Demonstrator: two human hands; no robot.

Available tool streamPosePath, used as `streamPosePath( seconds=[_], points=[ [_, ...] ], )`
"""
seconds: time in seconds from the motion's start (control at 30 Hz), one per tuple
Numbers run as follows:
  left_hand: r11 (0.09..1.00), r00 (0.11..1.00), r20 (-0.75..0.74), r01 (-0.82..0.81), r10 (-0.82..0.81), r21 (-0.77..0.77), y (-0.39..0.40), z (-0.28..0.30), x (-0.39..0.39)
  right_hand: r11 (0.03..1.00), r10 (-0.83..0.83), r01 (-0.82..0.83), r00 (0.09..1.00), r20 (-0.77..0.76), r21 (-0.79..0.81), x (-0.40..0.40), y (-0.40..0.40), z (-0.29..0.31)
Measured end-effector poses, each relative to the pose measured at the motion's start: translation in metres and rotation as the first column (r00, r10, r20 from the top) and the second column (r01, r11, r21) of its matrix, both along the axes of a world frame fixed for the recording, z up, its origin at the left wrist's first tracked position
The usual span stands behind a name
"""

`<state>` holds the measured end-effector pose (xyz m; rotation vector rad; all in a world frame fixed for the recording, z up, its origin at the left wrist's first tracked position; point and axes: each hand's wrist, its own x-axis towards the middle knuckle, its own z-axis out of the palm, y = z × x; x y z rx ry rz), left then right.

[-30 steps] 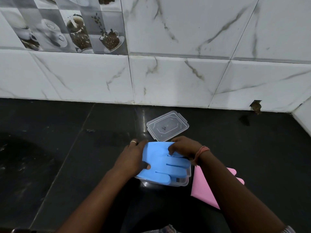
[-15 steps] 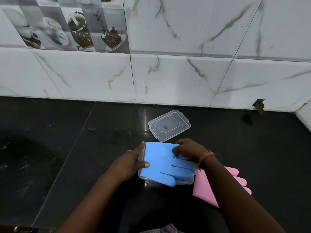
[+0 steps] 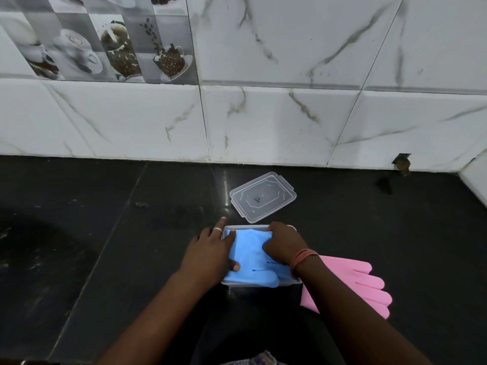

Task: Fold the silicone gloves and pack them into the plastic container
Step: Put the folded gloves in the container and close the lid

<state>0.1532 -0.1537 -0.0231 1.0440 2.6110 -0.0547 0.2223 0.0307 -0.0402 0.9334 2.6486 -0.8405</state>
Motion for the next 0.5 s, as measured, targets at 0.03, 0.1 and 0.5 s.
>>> streamPosePath(
  seconds=[0.03, 0.1, 0.5],
  points=[
    [1.0, 1.0, 0.018, -0.004, 0.004, -0.014, 0.0, 0.0, -0.001, 0.999, 0.019, -0.019, 1.0, 0.003, 0.029, 0.001, -0.003, 0.0],
    [0.999, 1.0, 0.018, 0.0, 0.001, -0.037, 0.002, -0.001, -0.003, 0.993, 0.068, -0.066, 0.998, -0.016, 0.098, 0.005, -0.009, 0.001],
    [0.979, 0.977, -0.056, 0.202, -0.204, -0.037, 0.013, 0.009, -0.003, 0.874, 0.442, -0.444, 0.895, 0.059, 0.197, 0.04, -0.021, 0.026]
  ],
)
